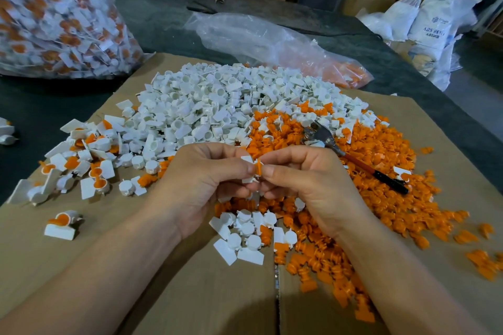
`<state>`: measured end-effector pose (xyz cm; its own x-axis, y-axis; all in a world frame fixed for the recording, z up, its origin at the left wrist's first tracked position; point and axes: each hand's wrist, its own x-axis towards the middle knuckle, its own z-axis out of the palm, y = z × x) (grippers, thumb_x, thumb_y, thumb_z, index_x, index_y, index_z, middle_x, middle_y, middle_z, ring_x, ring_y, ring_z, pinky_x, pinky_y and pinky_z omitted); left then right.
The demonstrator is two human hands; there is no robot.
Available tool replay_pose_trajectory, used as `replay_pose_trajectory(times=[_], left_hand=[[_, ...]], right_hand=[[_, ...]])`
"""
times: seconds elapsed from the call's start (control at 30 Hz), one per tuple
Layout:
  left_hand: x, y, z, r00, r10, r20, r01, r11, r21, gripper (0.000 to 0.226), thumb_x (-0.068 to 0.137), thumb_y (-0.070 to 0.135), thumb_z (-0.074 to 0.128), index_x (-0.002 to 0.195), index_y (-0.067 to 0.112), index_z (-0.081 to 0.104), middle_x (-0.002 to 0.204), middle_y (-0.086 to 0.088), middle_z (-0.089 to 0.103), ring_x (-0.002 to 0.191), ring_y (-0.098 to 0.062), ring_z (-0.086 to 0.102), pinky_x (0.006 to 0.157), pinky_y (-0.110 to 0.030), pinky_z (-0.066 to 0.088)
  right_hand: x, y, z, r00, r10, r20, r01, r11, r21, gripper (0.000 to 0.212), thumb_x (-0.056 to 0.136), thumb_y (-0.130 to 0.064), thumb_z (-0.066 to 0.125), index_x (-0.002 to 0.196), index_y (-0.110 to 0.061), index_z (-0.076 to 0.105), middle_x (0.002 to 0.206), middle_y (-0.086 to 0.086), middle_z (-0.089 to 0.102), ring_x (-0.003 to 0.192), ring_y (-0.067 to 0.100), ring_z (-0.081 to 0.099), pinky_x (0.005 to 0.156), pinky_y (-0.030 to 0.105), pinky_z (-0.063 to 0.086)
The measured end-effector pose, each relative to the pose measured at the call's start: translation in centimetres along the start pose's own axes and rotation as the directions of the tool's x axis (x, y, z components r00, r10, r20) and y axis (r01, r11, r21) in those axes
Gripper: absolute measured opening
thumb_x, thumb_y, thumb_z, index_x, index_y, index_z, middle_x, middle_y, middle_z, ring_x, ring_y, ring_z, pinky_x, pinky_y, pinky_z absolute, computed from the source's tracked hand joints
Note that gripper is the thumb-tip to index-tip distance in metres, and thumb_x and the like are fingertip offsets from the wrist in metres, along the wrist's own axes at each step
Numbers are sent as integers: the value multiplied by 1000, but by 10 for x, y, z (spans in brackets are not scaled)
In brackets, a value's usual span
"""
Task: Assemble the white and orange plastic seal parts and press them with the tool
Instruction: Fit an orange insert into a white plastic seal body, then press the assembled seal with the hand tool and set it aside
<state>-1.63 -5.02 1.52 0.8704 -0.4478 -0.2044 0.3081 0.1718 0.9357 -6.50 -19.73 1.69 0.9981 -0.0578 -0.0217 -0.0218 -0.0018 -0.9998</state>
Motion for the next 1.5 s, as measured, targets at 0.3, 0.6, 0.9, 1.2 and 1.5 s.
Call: replay_pose_trajectory(times=[0.3,0.6,0.9,1.2,1.5], left_hand=[[-1,-2,-1,999,35,4,-35,997,74,29,70,-13,63,51,9,68,52,-12,61,45,-14,61,40,-16,46],[-3,0,-1,997,43,58,-45,999,31,4,50,6,69,52,8,68,52,-12,61,47,-16,62,40,-16,46],[0,-3,0,999,32,19,-31,999,-34,7,42,10,68,49,10,67,47,-10,59,37,-13,56,36,-14,43],[2,-1,-3,999,38,-34,-42,992,-122,10,49,3,65,44,12,66,46,-9,59,35,-10,56,34,-12,42],[6,-2,-6,997,61,-44,-67,989,-134,10,49,4,65,44,12,67,45,-5,58,41,-12,60,38,-13,45]], right_hand=[[-2,-2,2,999,-54,-4,53,995,-81,14,77,2,65,78,-12,66,58,0,67,55,8,64,53,17,51],[-3,-4,2,997,-78,-13,77,993,-87,15,77,2,65,77,-14,65,58,-2,67,56,8,65,52,16,50],[-3,-2,1,992,-124,-7,122,984,-130,12,76,-6,67,80,-17,66,63,-3,69,59,8,65,55,16,50],[-1,-18,-75,941,-124,-314,-197,554,-809,66,68,-47,70,127,-24,50,123,-8,53,110,8,50,84,22,39],[2,-9,-89,944,179,-278,-315,228,-921,102,62,-60,69,143,-18,26,147,5,29,133,21,29,105,32,28]])
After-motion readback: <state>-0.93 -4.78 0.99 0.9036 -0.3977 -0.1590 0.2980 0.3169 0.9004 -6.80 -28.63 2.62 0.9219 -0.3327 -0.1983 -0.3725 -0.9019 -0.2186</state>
